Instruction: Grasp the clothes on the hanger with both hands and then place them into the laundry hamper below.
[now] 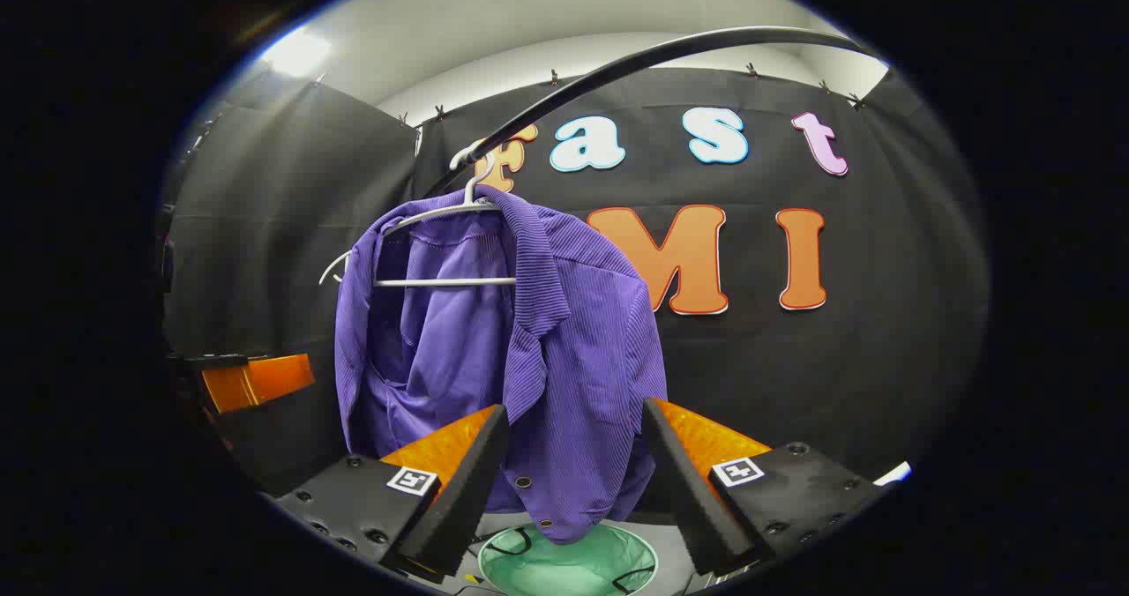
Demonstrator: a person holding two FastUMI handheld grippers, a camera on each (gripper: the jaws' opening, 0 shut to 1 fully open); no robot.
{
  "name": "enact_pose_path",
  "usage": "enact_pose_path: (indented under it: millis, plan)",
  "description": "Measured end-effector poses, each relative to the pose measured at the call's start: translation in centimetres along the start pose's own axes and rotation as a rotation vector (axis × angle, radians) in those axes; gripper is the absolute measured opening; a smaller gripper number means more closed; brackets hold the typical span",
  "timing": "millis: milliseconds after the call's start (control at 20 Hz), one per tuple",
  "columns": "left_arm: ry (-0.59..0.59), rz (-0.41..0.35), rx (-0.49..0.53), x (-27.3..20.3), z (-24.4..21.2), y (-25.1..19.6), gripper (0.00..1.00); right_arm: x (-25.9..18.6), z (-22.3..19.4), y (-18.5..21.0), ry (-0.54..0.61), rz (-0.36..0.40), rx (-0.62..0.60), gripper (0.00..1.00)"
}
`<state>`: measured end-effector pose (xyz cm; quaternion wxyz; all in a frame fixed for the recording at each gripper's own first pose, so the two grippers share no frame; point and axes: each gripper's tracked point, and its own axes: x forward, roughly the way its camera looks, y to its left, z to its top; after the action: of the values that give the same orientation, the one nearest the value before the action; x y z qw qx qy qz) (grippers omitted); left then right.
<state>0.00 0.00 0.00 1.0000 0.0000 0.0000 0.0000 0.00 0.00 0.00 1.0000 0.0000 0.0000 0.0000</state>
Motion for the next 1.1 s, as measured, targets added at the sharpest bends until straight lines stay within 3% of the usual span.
enact_pose_path:
  millis: [150,200,500,950,1000,1100]
  plan:
    - [0.016,-0.009,-0.015,0.24,-0.4,-0.05,0.92,0.18,-0.04,-0.28,0.012,-0.006,0.007,0.98]
    - [0.02,-0.011,-0.014,0.34,-0.55,-0.07,0.92,0.29,-0.02,-0.43,0.012,-0.009,0.003,0.89]
    - [0.015,-0.003,-0.007,0.6,-0.35,0.0,0.95,0.51,0.11,-0.19,0.009,-0.002,0.015,0.89]
    - [0.022,0.016,0.007,0.83,-0.71,0.4,0.92,0.28,-0.11,-0.49,0.014,-0.005,0.011,0.89]
    - [0.019,0.02,0.012,0.83,-0.68,0.46,0.92,0.35,-0.22,-0.28,0.018,-0.002,0.013,0.98]
    - [0.014,0.024,0.016,0.82,-0.55,0.51,0.92,0.62,-0.09,-0.09,0.02,0.002,0.015,0.98]
